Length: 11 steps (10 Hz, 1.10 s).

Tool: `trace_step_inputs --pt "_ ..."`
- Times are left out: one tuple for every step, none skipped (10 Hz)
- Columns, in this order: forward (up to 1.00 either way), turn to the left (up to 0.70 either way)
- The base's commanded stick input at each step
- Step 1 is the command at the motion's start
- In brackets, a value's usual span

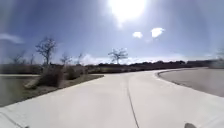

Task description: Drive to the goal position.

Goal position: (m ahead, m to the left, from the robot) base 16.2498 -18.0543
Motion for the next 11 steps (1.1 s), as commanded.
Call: trace_step_inputs --pt "1.0 -0.32" --pt "1.0 -0.4" --pt "1.0 -0.4" --pt "1.0 -0.13" --pt "1.0 0.0" --pt "1.0 0.0" --pt "1.0 0.0" --pt "1.0 0.0" --pt "1.0 0.0" --pt "1.0 0.0" --pt "1.0 0.0"
